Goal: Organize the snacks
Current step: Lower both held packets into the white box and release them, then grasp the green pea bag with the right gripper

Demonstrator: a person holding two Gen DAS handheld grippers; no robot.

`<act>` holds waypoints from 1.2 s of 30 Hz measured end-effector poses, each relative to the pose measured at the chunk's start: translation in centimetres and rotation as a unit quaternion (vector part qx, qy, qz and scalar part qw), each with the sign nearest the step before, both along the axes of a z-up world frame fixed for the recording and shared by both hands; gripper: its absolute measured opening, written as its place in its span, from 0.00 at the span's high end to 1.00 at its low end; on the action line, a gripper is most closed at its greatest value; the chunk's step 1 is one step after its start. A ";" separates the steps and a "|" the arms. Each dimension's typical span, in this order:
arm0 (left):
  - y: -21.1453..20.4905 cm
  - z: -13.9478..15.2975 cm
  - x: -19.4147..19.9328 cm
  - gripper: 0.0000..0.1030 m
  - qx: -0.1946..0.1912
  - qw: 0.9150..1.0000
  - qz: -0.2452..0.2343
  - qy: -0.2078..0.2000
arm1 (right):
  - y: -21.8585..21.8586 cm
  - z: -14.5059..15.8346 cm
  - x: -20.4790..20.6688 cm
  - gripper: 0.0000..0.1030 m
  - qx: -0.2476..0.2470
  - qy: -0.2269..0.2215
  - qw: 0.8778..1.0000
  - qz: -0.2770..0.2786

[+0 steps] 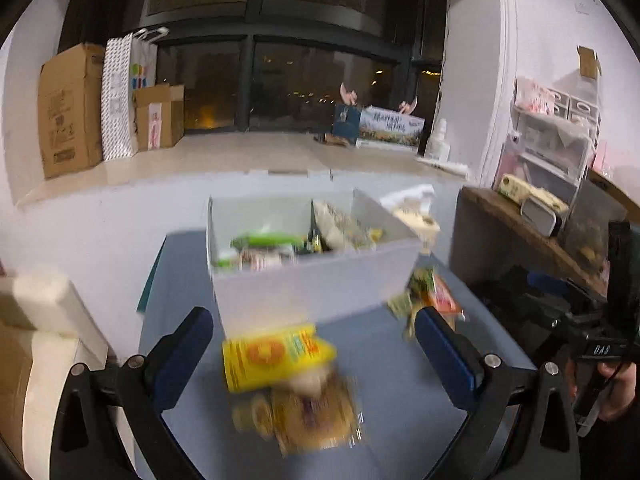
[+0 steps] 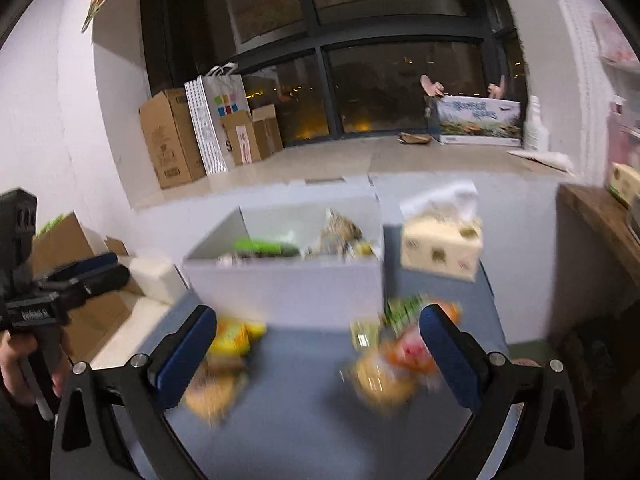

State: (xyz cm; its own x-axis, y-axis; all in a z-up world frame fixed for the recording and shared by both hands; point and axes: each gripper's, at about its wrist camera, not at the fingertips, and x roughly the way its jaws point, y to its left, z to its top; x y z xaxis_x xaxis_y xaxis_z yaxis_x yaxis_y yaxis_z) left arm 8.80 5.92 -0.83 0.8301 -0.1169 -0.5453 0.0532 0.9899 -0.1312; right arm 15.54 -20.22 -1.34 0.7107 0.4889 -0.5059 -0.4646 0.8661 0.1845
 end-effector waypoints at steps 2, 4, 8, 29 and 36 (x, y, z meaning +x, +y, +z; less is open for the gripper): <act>-0.4 -1.5 -1.5 0.00 -0.022 1.000 -0.001 0.016 | -0.9 -1.9 -1.7 0.00 -0.009 0.015 1.000 -0.007; -0.7 -2.6 -2.5 0.00 -0.044 0.999 -0.006 0.028 | -1.7 -4.4 -3.1 0.00 -0.031 0.034 0.999 -0.014; -1.6 -4.7 -4.1 0.00 -0.050 0.998 -0.003 0.046 | -3.3 -8.1 -3.4 0.00 -0.033 0.088 0.995 -0.037; -0.9 -7.6 -3.5 0.00 -0.053 0.995 0.001 0.085 | -1.4 -10.5 16.6 0.00 -0.042 0.134 0.990 0.014; -0.1 -8.6 -3.2 0.00 -0.061 0.993 0.014 0.099 | 0.4 -12.0 18.2 0.18 -0.052 0.149 0.987 0.044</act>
